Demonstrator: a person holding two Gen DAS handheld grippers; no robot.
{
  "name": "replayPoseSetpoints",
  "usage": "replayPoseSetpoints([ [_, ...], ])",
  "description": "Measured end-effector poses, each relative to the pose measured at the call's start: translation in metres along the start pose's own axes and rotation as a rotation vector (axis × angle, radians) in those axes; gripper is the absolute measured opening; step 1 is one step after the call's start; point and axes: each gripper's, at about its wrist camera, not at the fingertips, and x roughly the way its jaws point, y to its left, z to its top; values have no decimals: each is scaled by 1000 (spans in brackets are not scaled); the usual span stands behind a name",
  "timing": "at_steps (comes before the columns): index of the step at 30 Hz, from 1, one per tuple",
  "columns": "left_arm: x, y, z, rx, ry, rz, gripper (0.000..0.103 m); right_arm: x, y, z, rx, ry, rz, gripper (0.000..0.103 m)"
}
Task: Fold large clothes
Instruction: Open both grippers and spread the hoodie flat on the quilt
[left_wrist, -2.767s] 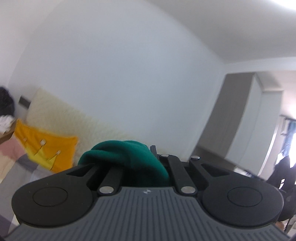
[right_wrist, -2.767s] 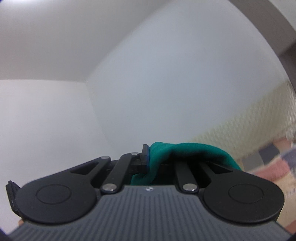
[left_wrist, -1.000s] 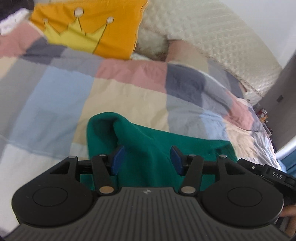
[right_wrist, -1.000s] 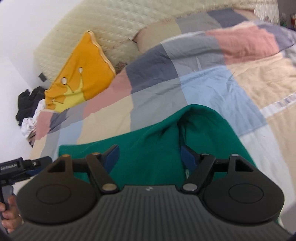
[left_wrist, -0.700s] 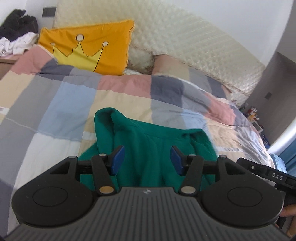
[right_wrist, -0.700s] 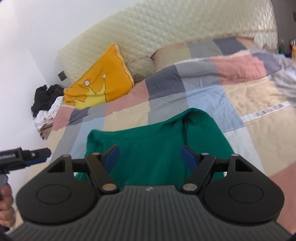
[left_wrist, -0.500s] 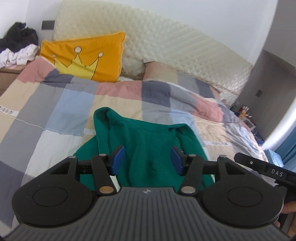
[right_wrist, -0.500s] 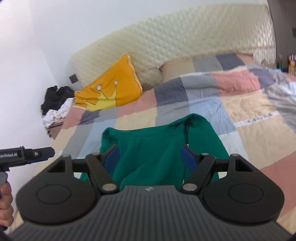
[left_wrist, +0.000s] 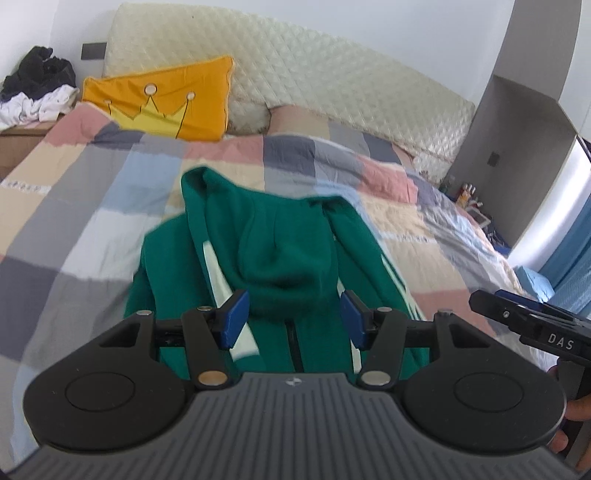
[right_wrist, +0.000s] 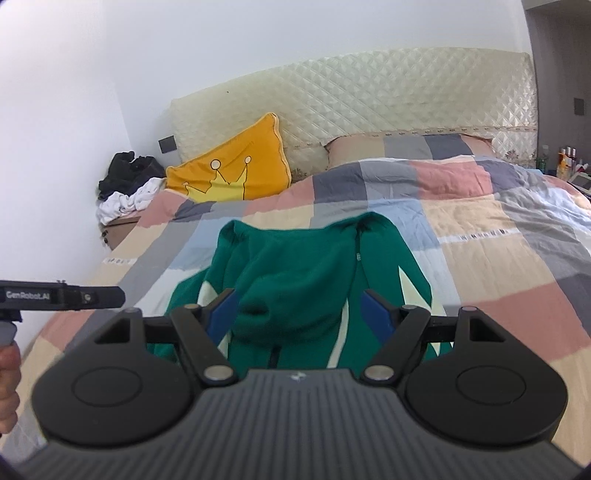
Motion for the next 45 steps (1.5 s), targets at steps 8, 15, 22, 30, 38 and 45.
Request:
replayPoseSetpoints([
  [8, 31, 5, -51, 36, 96, 39, 61, 1, -5, -59, 17, 14, -1, 75],
  [15, 93, 17, -77, 69, 209, 97, 61, 17, -7, -90, 3, 47, -22, 75],
  [22, 142, 36, -86, 67, 286, 183, 59, 31, -18, -110, -7, 107, -83, 75],
  [30, 136, 54, -71, 49, 291, 194, 6, 47, -20, -121, -28, 132, -158, 75],
  [38, 51, 168, 8, -133, 120, 177, 5, 40, -26, -119, 13, 92, -190, 75],
  [45, -5, 301, 82, -316, -26, 320, 4, 44, -26, -112, 59, 84, -212, 75],
])
